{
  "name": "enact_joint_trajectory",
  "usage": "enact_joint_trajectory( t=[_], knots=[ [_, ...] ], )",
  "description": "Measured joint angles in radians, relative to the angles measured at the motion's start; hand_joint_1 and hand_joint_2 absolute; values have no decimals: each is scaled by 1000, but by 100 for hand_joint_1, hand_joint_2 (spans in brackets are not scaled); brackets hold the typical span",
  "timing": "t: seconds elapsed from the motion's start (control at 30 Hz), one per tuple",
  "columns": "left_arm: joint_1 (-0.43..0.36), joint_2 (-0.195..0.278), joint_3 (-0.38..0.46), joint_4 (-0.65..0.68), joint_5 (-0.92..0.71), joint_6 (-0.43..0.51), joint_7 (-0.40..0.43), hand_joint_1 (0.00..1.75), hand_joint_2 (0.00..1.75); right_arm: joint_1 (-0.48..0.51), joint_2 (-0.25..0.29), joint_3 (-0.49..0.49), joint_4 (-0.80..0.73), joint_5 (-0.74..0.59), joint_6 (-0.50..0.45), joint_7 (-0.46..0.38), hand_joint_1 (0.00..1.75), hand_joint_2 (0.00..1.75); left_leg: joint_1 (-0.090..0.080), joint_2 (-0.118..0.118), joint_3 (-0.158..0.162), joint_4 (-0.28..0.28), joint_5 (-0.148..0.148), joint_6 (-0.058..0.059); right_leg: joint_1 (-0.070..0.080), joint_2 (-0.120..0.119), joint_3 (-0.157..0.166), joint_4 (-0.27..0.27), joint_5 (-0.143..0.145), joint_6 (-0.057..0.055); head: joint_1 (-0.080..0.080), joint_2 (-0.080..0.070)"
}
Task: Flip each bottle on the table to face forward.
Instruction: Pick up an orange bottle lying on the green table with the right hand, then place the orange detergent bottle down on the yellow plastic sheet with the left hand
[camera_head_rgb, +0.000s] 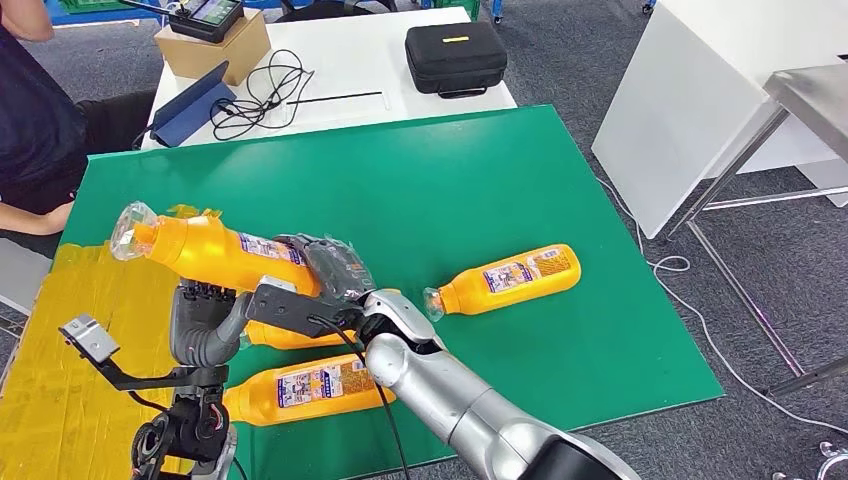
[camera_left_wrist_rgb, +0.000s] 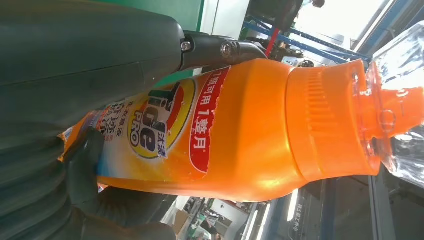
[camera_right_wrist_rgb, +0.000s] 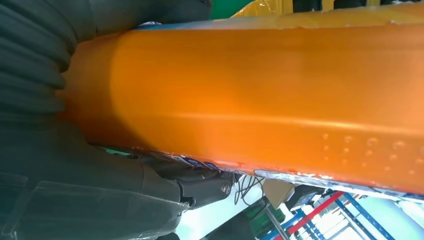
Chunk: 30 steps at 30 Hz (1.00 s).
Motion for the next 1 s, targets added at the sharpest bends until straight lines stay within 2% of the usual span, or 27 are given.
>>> enact_joint_trajectory(
  t=[0.23, 0.5, 0.53, 0.63, 0.67, 1.0],
  knots=[
    [10, 3, 38, -12, -2, 22, -3, 0, 175, 7, 3, 65, 20, -15, 20, 8, 175, 175, 0, 0, 0, 0, 0, 0, 0, 0, 0, 0, 0, 0, 0, 0],
    [68, 2, 87, -71, -4, 26, 12, 0, 175, 49, 7, 123, 23, 19, 35, 12, 175, 175, 0, 1, -1, 0, 0, 0, 0, 0, -1, 0, 0, 0, 0, 0],
    [75, 2, 91, -77, -4, 26, 15, 37, 175, 52, 9, 126, 22, 27, 32, 15, 175, 175, 0, 0, -1, 0, 0, 0, 0, 0, -1, 0, 0, 0, 0, 0],
    [92, 1, 97, -92, -4, 26, 18, 168, 175, 61, 12, 131, 16, 49, 26, 26, 175, 175, 0, 0, -1, 0, 0, 0, 0, 0, -1, 0, 0, 0, 0, 0],
    [97, 1, 97, -97, -3, 25, 19, 175, 175, 64, 13, 131, 12, 58, 26, 28, 175, 175, 0, 0, -1, 0, 0, 0, 0, 0, -1, 0, 0, 0, 0, 0],
    [130, 1, 100, -134, -2, 18, 19, 175, 175, 86, 13, 122, -23, 116, 44, 40, 175, 175, 0, 0, -1, 0, 0, 0, 0, 0, -1, 0, 0, 0, 0, 0]
  ],
)
